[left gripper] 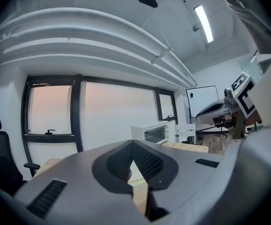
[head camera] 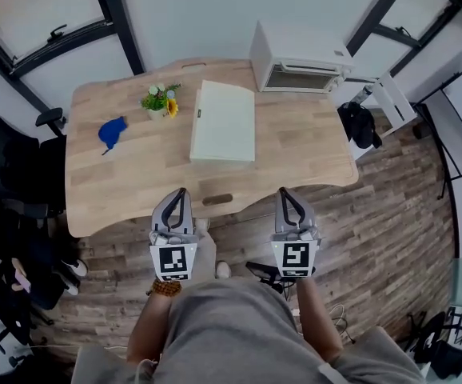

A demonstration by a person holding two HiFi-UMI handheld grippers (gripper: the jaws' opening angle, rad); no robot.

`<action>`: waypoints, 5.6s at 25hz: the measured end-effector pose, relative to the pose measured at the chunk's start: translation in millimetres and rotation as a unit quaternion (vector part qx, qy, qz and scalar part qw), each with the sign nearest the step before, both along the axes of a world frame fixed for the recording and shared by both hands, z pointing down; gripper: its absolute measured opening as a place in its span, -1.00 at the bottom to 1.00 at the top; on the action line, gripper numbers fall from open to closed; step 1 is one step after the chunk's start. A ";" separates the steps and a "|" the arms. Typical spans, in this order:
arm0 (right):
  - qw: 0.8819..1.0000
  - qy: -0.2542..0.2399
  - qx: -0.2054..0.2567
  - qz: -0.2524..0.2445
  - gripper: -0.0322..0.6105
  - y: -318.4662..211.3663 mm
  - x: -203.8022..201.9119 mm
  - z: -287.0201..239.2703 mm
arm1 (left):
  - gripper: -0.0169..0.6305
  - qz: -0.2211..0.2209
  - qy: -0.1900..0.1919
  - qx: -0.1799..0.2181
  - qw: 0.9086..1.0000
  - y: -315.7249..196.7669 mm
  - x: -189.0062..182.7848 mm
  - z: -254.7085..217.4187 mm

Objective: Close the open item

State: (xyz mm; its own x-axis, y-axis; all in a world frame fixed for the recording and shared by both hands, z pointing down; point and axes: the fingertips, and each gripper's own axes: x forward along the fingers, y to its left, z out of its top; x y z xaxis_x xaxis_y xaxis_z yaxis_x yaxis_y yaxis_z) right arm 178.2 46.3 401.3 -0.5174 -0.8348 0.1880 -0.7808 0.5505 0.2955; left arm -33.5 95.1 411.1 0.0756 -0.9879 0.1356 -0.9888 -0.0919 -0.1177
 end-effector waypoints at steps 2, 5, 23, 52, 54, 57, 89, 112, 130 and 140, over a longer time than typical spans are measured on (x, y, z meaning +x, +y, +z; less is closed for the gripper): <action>1.000 0.009 -0.001 0.004 -0.87 -13.0 -3.8 -0.2 | -0.92 0.006 -0.002 -0.004 1.000 -15.4 -4.6 3.6; 1.000 0.016 -0.003 0.005 -0.86 -31.1 -12.2 2.7 | -0.92 0.018 -0.013 -0.012 1.000 -37.9 -11.4 11.0; 0.991 0.124 -0.035 -0.038 -0.73 -115.2 -102.2 61.2 | -0.92 0.058 0.000 -0.043 0.997 -124.8 -79.1 71.1; 0.924 0.288 -0.089 -0.233 -0.12 -145.6 -195.6 232.4 | -0.92 0.086 0.023 -0.157 0.984 -185.9 -105.9 176.8; 0.923 0.286 -0.095 -0.238 -0.07 -147.3 -199.5 239.4 | -0.92 0.087 0.026 -0.162 0.983 -190.5 -104.8 180.2; 0.920 0.288 -0.096 -0.249 -0.02 -143.6 -204.6 246.6 | -0.92 0.088 0.032 -0.168 0.981 -196.4 -101.7 183.5; 0.941 0.263 0.033 -0.208 -0.55 -128.5 -173.6 222.9 | -0.50 0.209 0.229 -0.272 0.911 -213.2 -16.2 190.9; 0.998 -0.007 -0.060 0.021 -0.73 -166.8 -67.5 176.5 | -0.58 0.248 0.056 -0.264 0.930 -212.5 -25.0 225.5; 0.953 -0.187 -0.151 0.185 -0.85 -202.0 19.9 175.0 | -0.33 0.241 -0.044 -0.316 0.917 -206.0 -21.9 301.1; 0.904 -0.295 -0.190 0.246 -0.86 -152.2 75.7 192.6 | -0.33 0.293 -0.065 -0.330 0.895 -166.0 -25.1 298.7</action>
State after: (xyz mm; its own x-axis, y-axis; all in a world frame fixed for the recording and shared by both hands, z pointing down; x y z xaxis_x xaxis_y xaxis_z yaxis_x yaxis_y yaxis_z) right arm 253.9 -105.9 594.0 -0.2060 -0.9239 0.3226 -0.9187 0.0690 -0.3890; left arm -58.6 -70.9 709.8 0.4952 -0.4861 0.7201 -0.7302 -0.6819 0.0418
